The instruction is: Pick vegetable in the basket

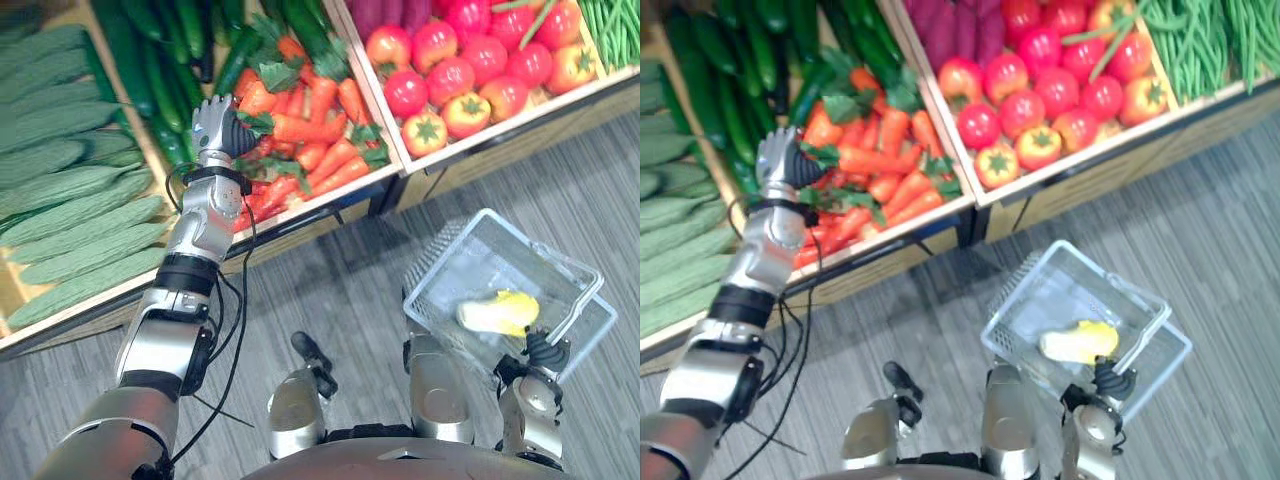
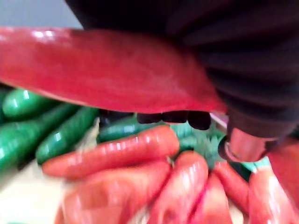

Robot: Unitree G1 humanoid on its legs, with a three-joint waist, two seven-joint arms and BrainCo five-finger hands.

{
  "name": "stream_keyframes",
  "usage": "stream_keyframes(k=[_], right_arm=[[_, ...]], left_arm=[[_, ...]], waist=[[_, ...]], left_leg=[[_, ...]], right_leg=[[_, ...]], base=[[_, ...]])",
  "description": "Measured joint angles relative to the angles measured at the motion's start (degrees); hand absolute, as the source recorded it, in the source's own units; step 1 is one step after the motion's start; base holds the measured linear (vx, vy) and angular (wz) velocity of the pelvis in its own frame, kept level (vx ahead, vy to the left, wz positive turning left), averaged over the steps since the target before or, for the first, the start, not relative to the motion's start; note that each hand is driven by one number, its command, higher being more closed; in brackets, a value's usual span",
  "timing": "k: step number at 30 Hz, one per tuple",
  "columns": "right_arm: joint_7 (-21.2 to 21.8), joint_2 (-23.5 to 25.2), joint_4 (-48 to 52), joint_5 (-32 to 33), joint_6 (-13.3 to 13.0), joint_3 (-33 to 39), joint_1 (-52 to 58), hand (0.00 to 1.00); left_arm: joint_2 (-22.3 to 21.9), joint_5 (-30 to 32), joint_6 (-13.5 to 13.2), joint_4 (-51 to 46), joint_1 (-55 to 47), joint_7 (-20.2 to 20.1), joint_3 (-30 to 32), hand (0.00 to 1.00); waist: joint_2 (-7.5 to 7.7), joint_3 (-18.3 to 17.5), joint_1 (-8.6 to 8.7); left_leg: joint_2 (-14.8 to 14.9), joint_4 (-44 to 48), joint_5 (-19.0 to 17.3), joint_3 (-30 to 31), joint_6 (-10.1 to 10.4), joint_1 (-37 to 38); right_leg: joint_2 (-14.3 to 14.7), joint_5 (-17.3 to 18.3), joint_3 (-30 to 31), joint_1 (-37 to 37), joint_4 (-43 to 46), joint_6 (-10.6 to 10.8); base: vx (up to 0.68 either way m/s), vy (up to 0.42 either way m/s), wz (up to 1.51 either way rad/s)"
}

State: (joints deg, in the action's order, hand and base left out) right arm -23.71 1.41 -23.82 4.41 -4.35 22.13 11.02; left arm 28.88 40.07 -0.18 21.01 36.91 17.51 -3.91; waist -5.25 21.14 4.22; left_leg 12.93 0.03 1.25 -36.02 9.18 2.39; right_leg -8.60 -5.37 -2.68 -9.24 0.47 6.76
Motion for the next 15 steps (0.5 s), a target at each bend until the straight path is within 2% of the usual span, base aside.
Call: stream_keyframes(k=[3,7,10,11,12,13,14,15], right_arm=[[1.1,0.0,-3.4,0.0,0.3,1.2,0.4,1.00],[2.1,0.3,-4.4,0.0,0.6,3.5,2.1,1.00],[2.2,0.5,-1.6,0.0,1.0,3.9,2.4,1.00],[2.2,0.4,0.9,-0.2,1.2,3.6,1.6,1.00],[2.2,-0.2,3.1,-0.4,1.4,2.7,0.9,1.00],[2.2,-0.3,4.0,-0.7,1.4,1.7,0.4,1.00],[2.2,-0.2,5.5,-1.1,1.4,-0.6,-0.6,1.00],[2.4,0.0,6.9,-1.2,1.4,-3.8,-1.4,1.00]], left_arm=[[1.3,0.1,-0.1,-6.0,-3.7,0.1,0.7,1.00],[0.6,1.2,-0.9,-13.8,-7.7,0.4,-1.4,1.00],[-0.3,2.1,-2.5,-18.9,-12.1,0.2,-4.7,1.00],[-1.2,2.1,-3.2,-21.8,-15.1,-0.2,-6.0,1.00],[-2.3,2.1,-4.1,-24.9,-18.5,-0.4,-7.2,1.00],[-2.9,2.1,-4.9,-26.3,-20.4,-1.0,-7.5,1.00],[-4.4,2.0,-6.2,-27.3,-23.6,-2.0,-8.4,1.00],[-6.4,1.7,-7.0,-27.3,-26.6,-3.2,-9.2,1.00]], waist=[[-0.70,-2.9,-0.24],[-0.19,-6.3,0.26],[0.42,-6.9,-0.30],[0.50,-7.0,-0.47],[0.23,-7.2,-0.50],[0.23,-7.2,-0.70],[0.50,-7.3,-1.36],[0.92,-7.6,-1.93]], left_leg=[[-0.5,-0.8,0.0,2.1,-0.1,1.9],[-1.8,-1.8,0.1,4.8,-0.7,3.7],[-2.2,-1.8,-0.2,3.0,-0.9,5.1],[-2.2,-1.7,-0.5,0.2,-1.0,5.7],[-1.8,-1.5,-0.6,-2.1,-1.1,5.9],[-1.4,-1.4,-0.7,-3.9,-1.1,6.4],[-0.7,-1.0,-1.1,-8.0,-0.6,7.8],[0.1,-0.3,-1.6,-12.7,0.2,9.7]], right_leg=[[-0.5,0.9,-1.4,2.9,-0.1,0.4],[-1.8,1.4,-3.2,6.2,-0.5,1.1],[-2.3,1.8,-3.2,5.3,0.5,0.9],[-3.5,4.0,-7.4,4.0,1.8,-1.7],[-6.1,5.2,-16.7,2.6,4.4,-5.0],[-7.4,5.0,-21.5,2.1,5.9,-7.3],[-9.7,3.5,-30.0,1.2,8.4,-11.5],[-10.5,1.5,-35.1,0.0,10.6,-12.5]], base=[[0.00,0.017,0.25],[-0.03,0.019,0.29],[-0.04,0.018,-0.27],[-0.06,0.050,-0.87],[-0.04,0.063,-1.03],[0.04,0.086,-1.44],[0.09,0.054,-1.88],[0.10,0.029,-2.00]])
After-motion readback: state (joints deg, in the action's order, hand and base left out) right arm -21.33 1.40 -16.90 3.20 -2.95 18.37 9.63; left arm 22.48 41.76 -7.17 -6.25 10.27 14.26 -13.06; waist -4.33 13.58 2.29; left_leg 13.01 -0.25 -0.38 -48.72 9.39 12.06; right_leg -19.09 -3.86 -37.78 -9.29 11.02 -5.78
